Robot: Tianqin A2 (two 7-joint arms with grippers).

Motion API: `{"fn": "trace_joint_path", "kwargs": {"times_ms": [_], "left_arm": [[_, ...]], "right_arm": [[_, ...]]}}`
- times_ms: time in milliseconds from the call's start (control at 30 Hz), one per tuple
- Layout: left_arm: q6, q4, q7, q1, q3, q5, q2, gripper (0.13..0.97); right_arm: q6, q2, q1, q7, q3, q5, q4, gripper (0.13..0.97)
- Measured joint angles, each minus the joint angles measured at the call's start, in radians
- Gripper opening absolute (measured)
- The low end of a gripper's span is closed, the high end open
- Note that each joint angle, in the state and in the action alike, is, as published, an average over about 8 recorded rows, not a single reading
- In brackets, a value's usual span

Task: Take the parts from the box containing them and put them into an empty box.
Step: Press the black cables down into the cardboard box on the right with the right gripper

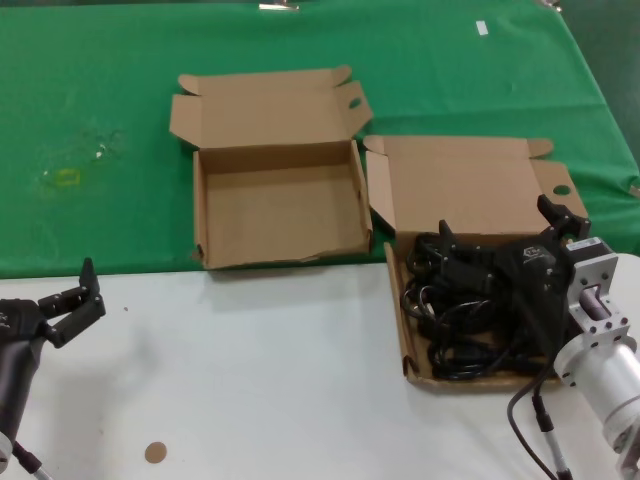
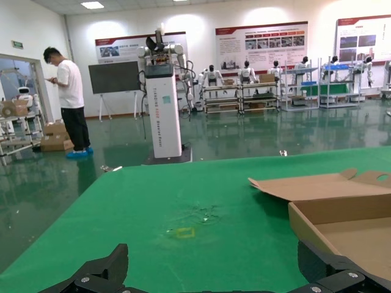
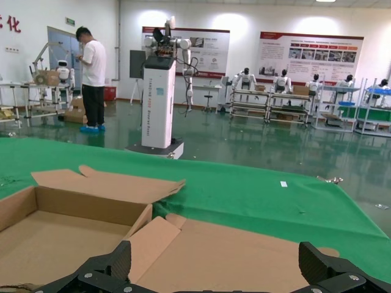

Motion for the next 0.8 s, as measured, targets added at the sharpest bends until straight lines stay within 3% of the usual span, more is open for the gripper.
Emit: {"fn": "trace_joint_path", "kwargs": {"times_ms": [800], "left_arm": [[0.000,0.000,0.000,0.000,0.000,0.000,0.000,0.966]], "right_arm": [[0.000,0.000,0.000,0.000,0.000,0.000,0.000,0.966]]}}
